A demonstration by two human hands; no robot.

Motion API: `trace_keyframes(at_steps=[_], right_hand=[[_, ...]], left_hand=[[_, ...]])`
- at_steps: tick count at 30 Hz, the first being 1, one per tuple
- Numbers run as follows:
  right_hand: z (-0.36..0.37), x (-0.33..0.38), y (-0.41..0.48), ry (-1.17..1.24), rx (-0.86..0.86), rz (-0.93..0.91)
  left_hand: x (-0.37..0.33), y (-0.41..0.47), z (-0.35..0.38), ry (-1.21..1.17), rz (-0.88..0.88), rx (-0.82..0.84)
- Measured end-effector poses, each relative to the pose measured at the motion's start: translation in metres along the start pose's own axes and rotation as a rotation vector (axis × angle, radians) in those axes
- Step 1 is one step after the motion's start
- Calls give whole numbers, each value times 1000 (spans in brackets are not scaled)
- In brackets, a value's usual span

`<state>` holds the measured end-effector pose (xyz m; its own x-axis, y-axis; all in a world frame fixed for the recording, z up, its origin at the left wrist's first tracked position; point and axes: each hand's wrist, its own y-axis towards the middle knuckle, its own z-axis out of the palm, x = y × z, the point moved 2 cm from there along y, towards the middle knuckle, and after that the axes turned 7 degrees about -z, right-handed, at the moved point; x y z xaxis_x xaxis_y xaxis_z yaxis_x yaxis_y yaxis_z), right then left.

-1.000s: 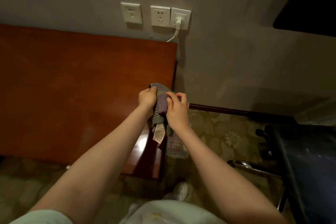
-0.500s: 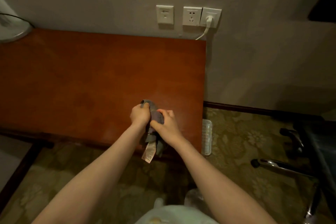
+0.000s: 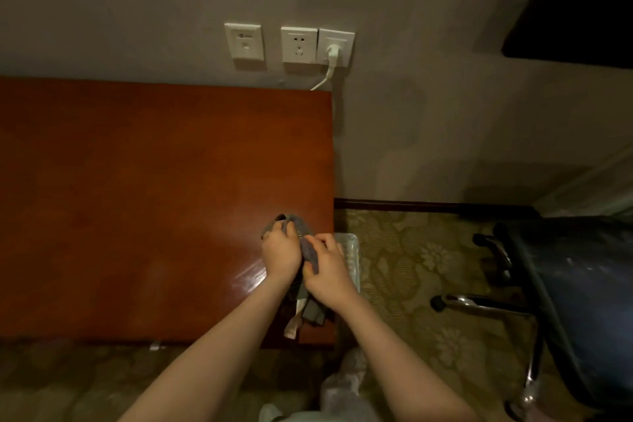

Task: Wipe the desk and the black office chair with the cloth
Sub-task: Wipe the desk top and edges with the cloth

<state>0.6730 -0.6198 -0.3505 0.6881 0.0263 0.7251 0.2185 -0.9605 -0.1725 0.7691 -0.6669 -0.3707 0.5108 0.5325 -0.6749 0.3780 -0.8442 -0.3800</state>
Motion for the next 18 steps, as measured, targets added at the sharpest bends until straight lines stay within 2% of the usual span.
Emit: trace_keyframes(at_steps=[8, 12, 15, 18], right_hand=[[-52, -54, 38, 148, -97, 48], [-75, -88, 50, 139, -157, 142], [-90, -117, 48, 57, -171, 234], [-89, -136, 42, 101, -96, 287]], left_hand=[[-69, 15, 57, 15, 61, -29], [-104, 22, 95, 76, 169, 95], [-114, 16, 121, 138, 159, 184], [-104, 8, 132, 245, 114, 256]])
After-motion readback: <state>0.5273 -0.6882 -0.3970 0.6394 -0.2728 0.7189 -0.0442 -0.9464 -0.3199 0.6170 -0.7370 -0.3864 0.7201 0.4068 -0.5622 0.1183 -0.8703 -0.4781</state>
